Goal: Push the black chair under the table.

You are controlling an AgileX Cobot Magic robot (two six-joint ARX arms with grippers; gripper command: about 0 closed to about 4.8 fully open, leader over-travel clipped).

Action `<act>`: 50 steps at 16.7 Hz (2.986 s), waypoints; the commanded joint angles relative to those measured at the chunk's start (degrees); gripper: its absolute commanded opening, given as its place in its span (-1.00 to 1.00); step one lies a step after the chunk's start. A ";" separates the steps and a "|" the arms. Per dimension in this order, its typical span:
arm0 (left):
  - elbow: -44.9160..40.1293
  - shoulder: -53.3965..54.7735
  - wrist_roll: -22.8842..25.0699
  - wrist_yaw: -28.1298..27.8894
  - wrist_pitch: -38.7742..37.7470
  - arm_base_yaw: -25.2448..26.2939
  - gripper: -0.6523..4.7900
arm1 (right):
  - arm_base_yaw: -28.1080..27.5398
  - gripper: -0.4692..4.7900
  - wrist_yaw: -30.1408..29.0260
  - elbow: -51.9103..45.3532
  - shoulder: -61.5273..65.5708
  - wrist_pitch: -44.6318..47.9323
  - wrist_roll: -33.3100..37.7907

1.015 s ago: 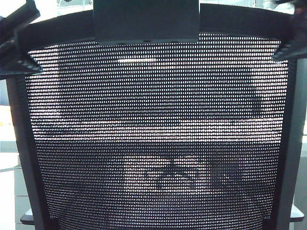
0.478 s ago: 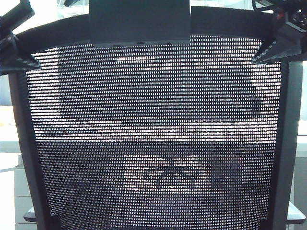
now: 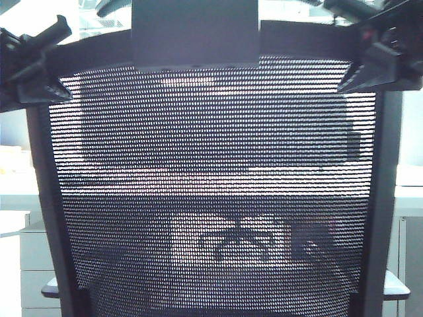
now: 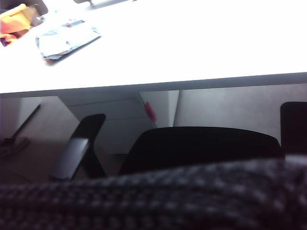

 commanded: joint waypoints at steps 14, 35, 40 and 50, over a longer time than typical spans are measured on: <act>12.98 19.71 0.90 -2.25 10.36 0.33 -0.78 | -10.73 -0.84 -7.91 9.70 15.89 13.62 0.24; 33.40 41.42 5.31 1.81 13.57 7.85 -0.78 | -16.79 -0.84 -14.47 32.04 42.16 17.05 -2.93; 39.67 46.58 5.35 5.70 12.39 10.58 -0.78 | -17.62 -0.84 -15.93 38.99 48.46 15.61 -3.02; 45.79 48.70 6.75 6.21 8.98 10.60 -0.78 | -19.63 -0.84 -17.11 41.03 50.60 14.78 -2.64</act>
